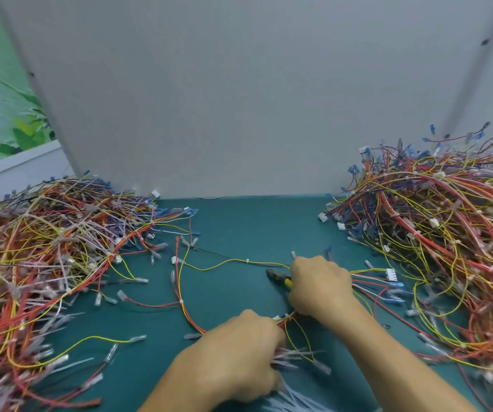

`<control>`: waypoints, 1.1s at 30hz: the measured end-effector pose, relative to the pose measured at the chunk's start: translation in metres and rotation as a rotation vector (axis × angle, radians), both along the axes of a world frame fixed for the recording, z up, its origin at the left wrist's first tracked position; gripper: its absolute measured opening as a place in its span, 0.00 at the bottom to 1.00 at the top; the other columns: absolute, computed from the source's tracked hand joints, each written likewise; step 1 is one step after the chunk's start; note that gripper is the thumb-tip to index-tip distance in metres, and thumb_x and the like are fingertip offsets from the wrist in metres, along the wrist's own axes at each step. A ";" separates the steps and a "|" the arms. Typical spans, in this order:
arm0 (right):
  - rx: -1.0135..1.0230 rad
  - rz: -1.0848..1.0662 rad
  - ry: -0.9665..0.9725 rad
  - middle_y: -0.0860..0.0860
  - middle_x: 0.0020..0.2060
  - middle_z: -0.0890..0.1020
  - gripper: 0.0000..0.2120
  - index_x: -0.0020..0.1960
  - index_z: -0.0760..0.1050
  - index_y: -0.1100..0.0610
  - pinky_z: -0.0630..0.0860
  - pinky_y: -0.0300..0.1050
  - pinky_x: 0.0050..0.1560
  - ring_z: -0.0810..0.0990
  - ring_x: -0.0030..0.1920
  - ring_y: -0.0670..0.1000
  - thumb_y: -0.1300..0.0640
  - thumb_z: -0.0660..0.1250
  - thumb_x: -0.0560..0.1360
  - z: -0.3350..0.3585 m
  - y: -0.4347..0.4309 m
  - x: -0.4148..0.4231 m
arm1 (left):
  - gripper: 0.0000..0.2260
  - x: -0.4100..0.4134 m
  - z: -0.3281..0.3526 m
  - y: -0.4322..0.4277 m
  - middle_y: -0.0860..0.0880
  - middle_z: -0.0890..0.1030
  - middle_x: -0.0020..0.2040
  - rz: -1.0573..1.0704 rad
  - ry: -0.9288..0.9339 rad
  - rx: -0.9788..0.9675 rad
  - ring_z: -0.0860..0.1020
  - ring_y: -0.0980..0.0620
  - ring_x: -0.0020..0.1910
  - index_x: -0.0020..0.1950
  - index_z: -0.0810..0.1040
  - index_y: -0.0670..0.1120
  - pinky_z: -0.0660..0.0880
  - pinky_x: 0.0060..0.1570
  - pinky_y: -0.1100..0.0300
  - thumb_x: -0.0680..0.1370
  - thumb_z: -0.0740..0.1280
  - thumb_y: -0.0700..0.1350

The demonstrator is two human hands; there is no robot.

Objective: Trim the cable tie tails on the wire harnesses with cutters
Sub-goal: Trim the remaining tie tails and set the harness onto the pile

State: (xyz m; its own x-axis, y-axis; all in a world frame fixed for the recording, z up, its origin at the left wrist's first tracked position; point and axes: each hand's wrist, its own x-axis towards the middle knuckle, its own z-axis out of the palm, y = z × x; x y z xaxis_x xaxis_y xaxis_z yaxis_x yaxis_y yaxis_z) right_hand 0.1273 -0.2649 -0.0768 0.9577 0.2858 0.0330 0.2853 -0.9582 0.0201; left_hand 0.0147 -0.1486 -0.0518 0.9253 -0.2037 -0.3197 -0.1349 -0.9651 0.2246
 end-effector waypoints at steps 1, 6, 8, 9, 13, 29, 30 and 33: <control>0.008 -0.015 -0.005 0.55 0.54 0.79 0.17 0.63 0.72 0.56 0.66 0.47 0.43 0.79 0.57 0.59 0.58 0.61 0.75 0.000 0.001 0.001 | 0.09 -0.001 0.002 0.000 0.48 0.74 0.40 -0.009 0.007 -0.014 0.74 0.43 0.41 0.42 0.73 0.48 0.65 0.31 0.58 0.71 0.68 0.52; 0.017 -0.057 -0.015 0.55 0.56 0.78 0.21 0.69 0.69 0.55 0.66 0.47 0.43 0.78 0.58 0.59 0.58 0.59 0.76 -0.002 0.004 0.004 | 0.12 -0.006 0.006 0.004 0.52 0.82 0.44 -0.026 0.043 -0.151 0.79 0.49 0.44 0.50 0.81 0.56 0.78 0.44 0.54 0.71 0.68 0.58; 0.031 -0.071 -0.018 0.54 0.55 0.79 0.17 0.65 0.71 0.55 0.67 0.47 0.43 0.79 0.58 0.58 0.58 0.58 0.77 -0.003 0.005 0.004 | 0.11 -0.005 0.006 0.007 0.53 0.84 0.44 -0.051 0.029 -0.182 0.80 0.52 0.44 0.52 0.82 0.58 0.78 0.45 0.55 0.71 0.67 0.58; 0.038 -0.076 -0.019 0.55 0.55 0.79 0.16 0.63 0.72 0.55 0.67 0.47 0.43 0.79 0.57 0.58 0.59 0.58 0.77 -0.003 0.006 0.003 | 0.11 -0.005 0.006 0.008 0.53 0.84 0.44 -0.067 0.020 -0.195 0.79 0.53 0.43 0.52 0.82 0.58 0.77 0.43 0.57 0.72 0.67 0.58; 0.079 -0.105 0.002 0.55 0.54 0.79 0.12 0.58 0.73 0.56 0.67 0.46 0.42 0.79 0.57 0.59 0.59 0.60 0.75 -0.002 0.005 0.001 | 0.12 -0.002 0.006 0.017 0.53 0.82 0.38 -0.098 0.002 -0.258 0.73 0.58 0.35 0.51 0.82 0.56 0.76 0.39 0.57 0.73 0.66 0.58; 0.405 -0.290 0.112 0.53 0.40 0.76 0.07 0.42 0.74 0.56 0.65 0.44 0.35 0.75 0.42 0.59 0.55 0.67 0.66 0.010 -0.013 0.032 | 0.20 0.025 -0.003 0.099 0.47 0.79 0.40 0.775 -0.363 0.005 0.77 0.43 0.46 0.37 0.75 0.47 0.73 0.43 0.55 0.75 0.64 0.63; 0.379 -0.281 0.125 0.53 0.40 0.75 0.07 0.43 0.73 0.56 0.66 0.44 0.37 0.74 0.42 0.59 0.55 0.67 0.67 0.008 -0.013 0.032 | 0.22 0.026 -0.005 0.098 0.47 0.77 0.40 0.799 -0.318 0.052 0.76 0.44 0.44 0.37 0.73 0.47 0.72 0.42 0.56 0.74 0.63 0.66; 0.330 -0.245 0.106 0.53 0.40 0.72 0.05 0.43 0.70 0.55 0.66 0.45 0.39 0.72 0.42 0.58 0.56 0.65 0.69 0.004 -0.010 0.032 | 0.24 0.028 -0.011 0.086 0.50 0.72 0.40 0.831 -0.236 0.163 0.73 0.46 0.42 0.38 0.69 0.49 0.68 0.40 0.58 0.71 0.61 0.70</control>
